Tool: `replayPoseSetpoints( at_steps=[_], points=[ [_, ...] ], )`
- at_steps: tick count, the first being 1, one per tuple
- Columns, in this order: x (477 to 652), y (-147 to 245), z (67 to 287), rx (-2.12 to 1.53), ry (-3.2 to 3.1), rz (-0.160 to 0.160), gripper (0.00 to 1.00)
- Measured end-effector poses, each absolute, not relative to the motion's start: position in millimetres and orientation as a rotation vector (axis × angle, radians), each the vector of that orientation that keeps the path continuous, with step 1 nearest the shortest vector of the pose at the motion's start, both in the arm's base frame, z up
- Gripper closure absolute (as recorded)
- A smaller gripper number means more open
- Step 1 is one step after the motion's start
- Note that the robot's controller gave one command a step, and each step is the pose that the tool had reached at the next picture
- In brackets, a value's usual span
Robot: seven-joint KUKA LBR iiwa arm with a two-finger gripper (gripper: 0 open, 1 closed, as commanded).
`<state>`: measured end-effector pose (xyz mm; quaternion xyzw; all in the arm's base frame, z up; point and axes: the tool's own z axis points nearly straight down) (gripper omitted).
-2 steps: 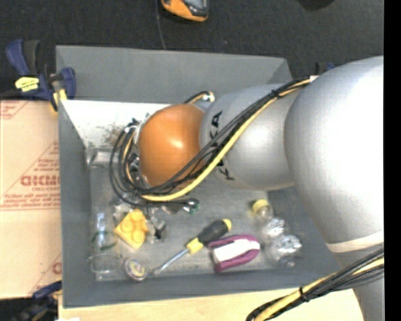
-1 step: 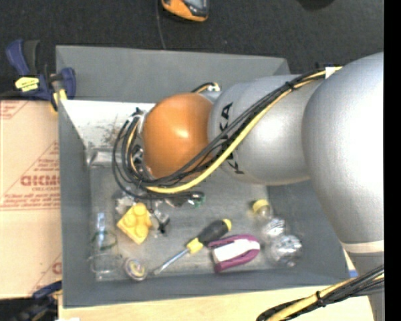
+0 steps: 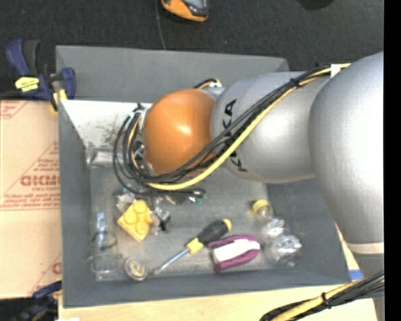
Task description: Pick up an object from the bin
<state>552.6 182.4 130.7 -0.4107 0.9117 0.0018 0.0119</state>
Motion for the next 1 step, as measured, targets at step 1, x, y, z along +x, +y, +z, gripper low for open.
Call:
replayPoseSetpoints(
  at_steps=[1],
  points=[
    [551.5, 181.8, 140.9, -1.280, 2.848, 0.007, 1.00]
  ],
)
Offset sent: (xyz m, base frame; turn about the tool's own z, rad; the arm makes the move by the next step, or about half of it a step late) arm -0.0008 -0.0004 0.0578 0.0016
